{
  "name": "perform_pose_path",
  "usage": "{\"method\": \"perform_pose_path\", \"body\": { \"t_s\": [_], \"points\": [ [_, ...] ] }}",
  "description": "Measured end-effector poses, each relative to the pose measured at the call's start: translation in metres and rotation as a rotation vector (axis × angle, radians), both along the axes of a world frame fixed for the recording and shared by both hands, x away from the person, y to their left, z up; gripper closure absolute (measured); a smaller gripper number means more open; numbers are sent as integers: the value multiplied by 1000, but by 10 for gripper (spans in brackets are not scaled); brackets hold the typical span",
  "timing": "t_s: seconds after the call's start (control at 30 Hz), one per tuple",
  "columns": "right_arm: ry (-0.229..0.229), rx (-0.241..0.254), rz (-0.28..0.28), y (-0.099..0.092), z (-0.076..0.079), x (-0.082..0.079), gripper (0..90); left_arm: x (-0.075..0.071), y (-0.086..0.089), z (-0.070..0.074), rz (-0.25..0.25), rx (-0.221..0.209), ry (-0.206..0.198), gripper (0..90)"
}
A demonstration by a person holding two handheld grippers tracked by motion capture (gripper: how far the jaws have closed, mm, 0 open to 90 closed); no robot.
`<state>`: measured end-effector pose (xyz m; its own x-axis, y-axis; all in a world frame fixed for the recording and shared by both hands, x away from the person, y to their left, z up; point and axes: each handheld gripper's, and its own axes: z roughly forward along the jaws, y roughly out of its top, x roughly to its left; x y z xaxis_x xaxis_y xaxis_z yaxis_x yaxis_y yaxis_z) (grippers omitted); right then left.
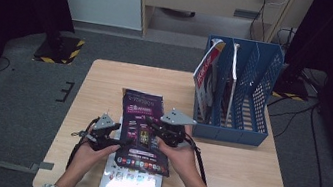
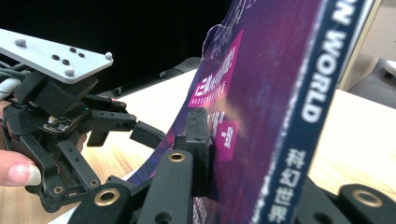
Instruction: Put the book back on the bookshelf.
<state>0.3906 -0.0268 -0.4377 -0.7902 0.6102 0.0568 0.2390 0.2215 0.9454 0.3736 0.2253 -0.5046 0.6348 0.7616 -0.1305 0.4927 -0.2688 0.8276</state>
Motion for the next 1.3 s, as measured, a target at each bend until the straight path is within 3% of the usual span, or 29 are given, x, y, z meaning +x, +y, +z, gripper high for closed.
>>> {"method": "perform_pose_path", "body": {
  "t_s": [0.13,0.23,0.37,0.5,0.63,0.87,1.03,1.3],
  "points": [
    [-3,5,-4,-2,0,0,807,-1,-4,-1,-31,10,9,202],
    [2,6,-6,-2,-1,1,807,-1,-6,-4,-52,6,42,187],
    [3,-1,-8,-1,-2,2,807,-1,-6,-6,-59,9,56,187],
    [5,-4,-11,-1,-3,3,807,-3,-7,-7,-85,5,101,224],
    [11,1,-16,-3,-4,4,807,-2,-8,-7,-97,4,118,251],
    [21,1,-16,-3,-7,3,808,3,0,-6,-86,-43,182,398],
    [33,7,-17,-3,-8,5,808,5,7,-4,-84,-65,183,528],
    [54,25,-15,-6,-11,6,791,6,9,-2,-81,-67,182,629]
  ]
}}
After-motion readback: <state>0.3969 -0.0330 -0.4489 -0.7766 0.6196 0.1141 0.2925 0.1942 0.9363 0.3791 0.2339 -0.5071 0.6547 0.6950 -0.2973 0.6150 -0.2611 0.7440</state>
